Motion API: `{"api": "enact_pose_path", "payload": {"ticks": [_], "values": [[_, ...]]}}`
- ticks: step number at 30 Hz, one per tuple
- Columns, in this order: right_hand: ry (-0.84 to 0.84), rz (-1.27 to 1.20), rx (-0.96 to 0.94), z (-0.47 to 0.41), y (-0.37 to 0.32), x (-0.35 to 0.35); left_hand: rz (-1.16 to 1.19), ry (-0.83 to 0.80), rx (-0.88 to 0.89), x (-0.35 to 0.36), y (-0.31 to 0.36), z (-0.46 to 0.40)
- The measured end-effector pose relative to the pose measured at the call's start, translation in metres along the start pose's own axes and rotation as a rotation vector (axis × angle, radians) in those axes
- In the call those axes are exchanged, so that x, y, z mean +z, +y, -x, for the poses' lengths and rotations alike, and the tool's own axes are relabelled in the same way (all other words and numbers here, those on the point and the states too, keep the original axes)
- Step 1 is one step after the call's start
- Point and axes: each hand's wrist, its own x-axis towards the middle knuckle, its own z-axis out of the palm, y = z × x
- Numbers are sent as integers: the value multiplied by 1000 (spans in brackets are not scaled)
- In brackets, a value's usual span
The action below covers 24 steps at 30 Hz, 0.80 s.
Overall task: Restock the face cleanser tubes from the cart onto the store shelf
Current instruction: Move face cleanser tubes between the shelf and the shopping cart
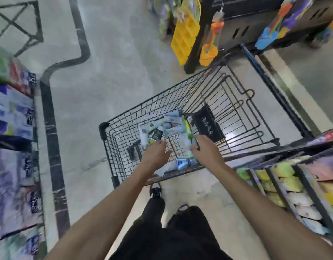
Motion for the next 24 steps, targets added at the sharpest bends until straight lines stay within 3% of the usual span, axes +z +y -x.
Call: {"api": "enact_pose_path", "payload": {"ticks": [13,19,24], "values": [[-144,31,157,-174,58,81,50,-169,-185,67,-64,-145],[-154,131,176,-253,103,142,100,-171,-250,122,-90,-235],[-189,221,225,-295,130,179,58,-77,-289,162,-110,-288]]}}
